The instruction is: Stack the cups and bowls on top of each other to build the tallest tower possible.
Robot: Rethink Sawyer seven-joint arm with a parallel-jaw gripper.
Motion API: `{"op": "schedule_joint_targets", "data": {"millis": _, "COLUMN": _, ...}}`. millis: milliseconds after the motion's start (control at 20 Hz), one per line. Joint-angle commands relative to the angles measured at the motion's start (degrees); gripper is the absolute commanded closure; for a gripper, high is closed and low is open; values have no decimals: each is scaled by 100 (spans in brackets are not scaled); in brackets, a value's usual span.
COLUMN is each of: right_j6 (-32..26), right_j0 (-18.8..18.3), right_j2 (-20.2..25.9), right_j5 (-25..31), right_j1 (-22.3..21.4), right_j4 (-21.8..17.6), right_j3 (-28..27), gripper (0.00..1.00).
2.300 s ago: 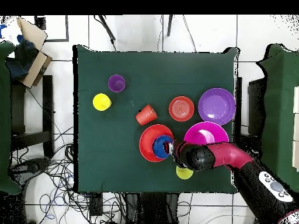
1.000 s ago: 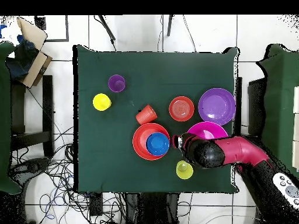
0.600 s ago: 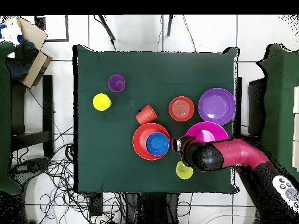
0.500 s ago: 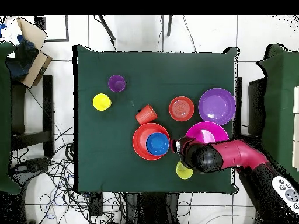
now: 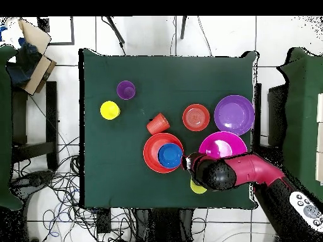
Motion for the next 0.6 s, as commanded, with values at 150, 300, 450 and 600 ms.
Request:
{"op": "schedule_joint_targets", "data": {"millis": 150, "right_j6": -690, "right_j0": 259, "right_j2": 117, "right_j5": 184, "right_j1": 50, "right_j4": -81, "right_j3": 163, "gripper": 0}}
{"op": "schedule_joint_targets", "data": {"millis": 300, "right_j6": -704, "right_j0": 252, "right_j2": 124, "right_j5": 204, "right_j1": 81, "right_j4": -58, "right_j3": 141, "gripper": 0}}
{"op": "schedule_joint_targets", "data": {"millis": 450, "right_j6": -659, "right_j0": 265, "right_j2": 105, "right_j5": 151, "right_j1": 110, "right_j4": -83, "right_j3": 173, "gripper": 0}}
{"op": "schedule_joint_targets", "data": {"millis": 600, "right_j6": -612, "right_j0": 292, "right_j2": 82, "right_j5": 97, "right_j1": 158, "right_j4": -112, "right_j3": 185, "gripper": 0}}
